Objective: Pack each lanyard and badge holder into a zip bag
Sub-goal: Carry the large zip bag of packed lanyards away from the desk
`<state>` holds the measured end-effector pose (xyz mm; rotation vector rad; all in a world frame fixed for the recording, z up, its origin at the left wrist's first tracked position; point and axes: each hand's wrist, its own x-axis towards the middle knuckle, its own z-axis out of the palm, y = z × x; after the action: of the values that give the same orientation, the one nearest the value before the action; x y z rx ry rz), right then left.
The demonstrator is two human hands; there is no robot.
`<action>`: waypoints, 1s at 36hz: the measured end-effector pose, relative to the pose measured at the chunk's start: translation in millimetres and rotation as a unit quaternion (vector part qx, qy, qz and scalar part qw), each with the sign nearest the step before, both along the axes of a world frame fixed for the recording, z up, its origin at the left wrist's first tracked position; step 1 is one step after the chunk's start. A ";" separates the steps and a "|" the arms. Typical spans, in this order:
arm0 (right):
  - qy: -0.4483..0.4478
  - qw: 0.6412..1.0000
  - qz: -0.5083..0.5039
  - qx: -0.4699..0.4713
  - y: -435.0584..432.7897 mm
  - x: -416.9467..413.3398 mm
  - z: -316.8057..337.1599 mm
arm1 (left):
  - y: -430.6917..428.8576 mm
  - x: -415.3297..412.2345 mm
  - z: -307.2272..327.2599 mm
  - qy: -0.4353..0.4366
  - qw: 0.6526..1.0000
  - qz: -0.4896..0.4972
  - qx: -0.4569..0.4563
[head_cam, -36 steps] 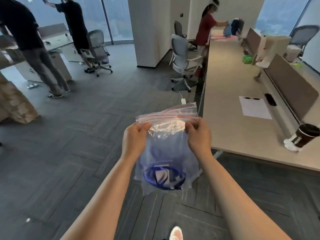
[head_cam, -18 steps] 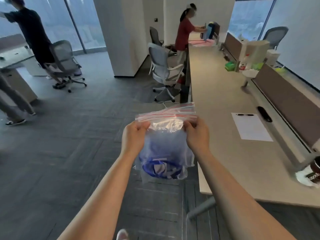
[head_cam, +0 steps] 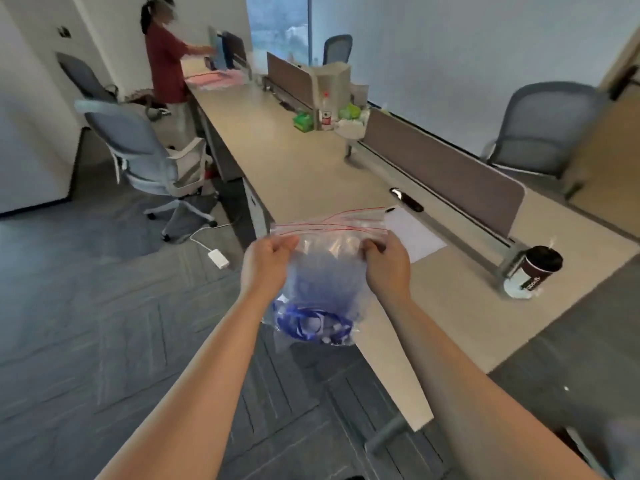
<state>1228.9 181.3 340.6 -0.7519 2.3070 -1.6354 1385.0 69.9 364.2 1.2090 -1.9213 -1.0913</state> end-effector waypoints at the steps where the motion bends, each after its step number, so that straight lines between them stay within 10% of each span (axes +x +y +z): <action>1: -0.003 1.000 -0.019 0.001 -3.6 -5.0 -1.3 | -9.0 -9.1 0.0 -0.001 1.000 -0.023 0.002; 36: -0.126 0.940 -0.316 0.017 -156.4 -208.4 -106.0 | -226.6 -306.9 -91.9 -0.110 0.946 -0.300 0.045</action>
<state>1020.5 24.9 234.6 0.2453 2.5097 -1.7762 1078.1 -156.8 272.3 0.8242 -2.5319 -1.4026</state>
